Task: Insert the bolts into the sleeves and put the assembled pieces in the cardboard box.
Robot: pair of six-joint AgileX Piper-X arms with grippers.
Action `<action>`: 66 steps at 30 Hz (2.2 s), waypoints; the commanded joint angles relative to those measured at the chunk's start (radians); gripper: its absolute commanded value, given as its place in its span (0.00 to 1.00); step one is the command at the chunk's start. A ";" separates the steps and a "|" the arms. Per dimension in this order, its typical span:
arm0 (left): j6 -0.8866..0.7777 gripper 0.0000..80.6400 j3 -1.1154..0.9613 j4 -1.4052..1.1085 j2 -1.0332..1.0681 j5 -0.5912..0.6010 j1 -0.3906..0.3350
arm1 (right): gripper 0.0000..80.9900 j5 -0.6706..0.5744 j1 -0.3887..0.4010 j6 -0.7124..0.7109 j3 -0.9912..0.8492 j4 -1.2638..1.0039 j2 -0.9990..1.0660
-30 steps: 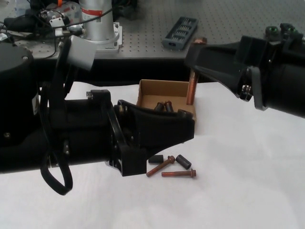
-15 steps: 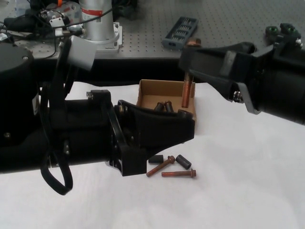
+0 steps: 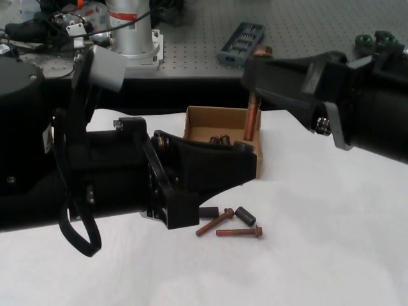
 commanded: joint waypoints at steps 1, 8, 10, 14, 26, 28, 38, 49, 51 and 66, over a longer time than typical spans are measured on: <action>0.003 0.01 -0.009 -0.027 -0.004 -0.007 0.004 | 0.02 -0.008 0.002 0.004 -0.002 -0.018 -0.013; 0.000 0.01 -0.009 -0.037 -0.004 -0.007 0.004 | 0.02 -0.015 0.002 0.006 -0.002 -0.018 -0.013; -0.009 0.01 -0.009 -0.064 -0.004 -0.007 0.004 | 0.02 -0.015 0.002 0.002 -0.002 -0.018 -0.013; -0.023 0.01 -0.009 -0.112 -0.004 -0.007 0.004 | 0.02 -0.015 0.002 0.002 -0.002 -0.018 -0.013; -0.016 0.01 -0.009 -0.105 -0.004 -0.021 0.004 | 0.02 -0.054 0.002 -0.019 -0.002 -0.018 -0.013; -0.015 0.01 -0.009 -0.102 -0.004 -0.037 0.008 | 0.02 -0.063 0.011 -0.052 -0.002 -0.018 -0.013; 0.007 0.01 -0.009 -0.102 -0.004 -0.037 0.061 | 0.02 -0.083 0.012 -0.091 -0.002 0.029 -0.021; 0.031 0.01 -0.009 -0.104 -0.004 -0.035 0.066 | 0.02 -0.190 0.012 -0.113 -0.002 0.121 -0.038; 0.031 0.01 -0.009 -0.104 -0.004 -0.031 0.066 | 0.02 -0.200 0.012 -0.114 -0.002 0.140 -0.038; 0.031 0.01 -0.009 -0.109 -0.004 0.017 0.062 | 0.09 -0.216 0.012 -0.164 -0.002 0.169 -0.038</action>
